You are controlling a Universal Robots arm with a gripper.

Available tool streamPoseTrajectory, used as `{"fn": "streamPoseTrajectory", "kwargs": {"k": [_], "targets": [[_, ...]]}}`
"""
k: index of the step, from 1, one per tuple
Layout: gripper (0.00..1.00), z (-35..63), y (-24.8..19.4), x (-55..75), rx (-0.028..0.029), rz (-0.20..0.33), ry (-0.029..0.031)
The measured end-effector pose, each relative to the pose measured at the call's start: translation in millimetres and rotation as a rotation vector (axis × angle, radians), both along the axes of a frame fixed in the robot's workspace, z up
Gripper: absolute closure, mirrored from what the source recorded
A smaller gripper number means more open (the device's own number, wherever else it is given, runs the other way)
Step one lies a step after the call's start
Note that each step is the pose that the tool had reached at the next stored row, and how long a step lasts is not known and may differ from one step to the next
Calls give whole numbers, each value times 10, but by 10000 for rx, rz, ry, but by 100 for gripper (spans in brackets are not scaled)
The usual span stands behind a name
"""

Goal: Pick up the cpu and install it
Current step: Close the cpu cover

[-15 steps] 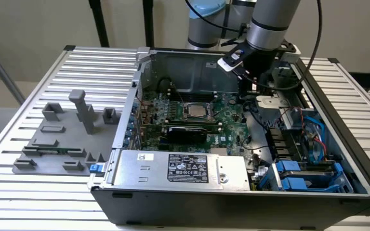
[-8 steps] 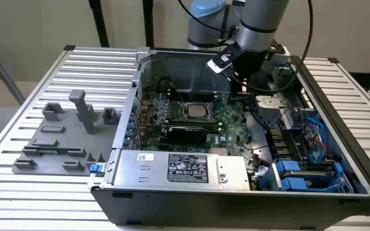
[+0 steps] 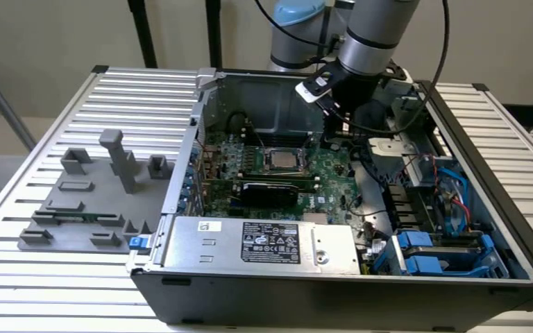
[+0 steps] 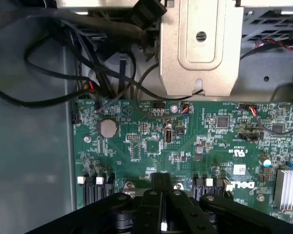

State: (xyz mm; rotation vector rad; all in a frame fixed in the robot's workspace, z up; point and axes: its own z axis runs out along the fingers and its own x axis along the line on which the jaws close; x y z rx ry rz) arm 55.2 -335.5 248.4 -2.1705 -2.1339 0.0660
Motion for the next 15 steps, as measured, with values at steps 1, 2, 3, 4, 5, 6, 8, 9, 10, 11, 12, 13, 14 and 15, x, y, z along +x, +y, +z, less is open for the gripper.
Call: {"fn": "streamPoseTrajectory", "kwargs": {"k": [1,2,3,4,5,6,8,9,10,11,12,13,14,15], "targets": [[89,0,0,-9,13,14,60],[89,1,0,-20,24,28,121],[89,1,0,-32,33,37,172],[89,0,0,-45,43,46,217],[89,-1,0,-60,53,53,257],[89,-2,1,-78,61,60,289],[89,-5,1,-121,72,70,338],[89,-7,2,-145,76,73,355],[89,-9,2,-170,81,77,368],[89,-12,3,-198,82,81,376],[89,-15,4,-228,84,83,383],[89,-19,5,-258,86,84,390],[89,-21,6,-287,86,88,396],[89,-24,8,-317,87,90,405]]}}
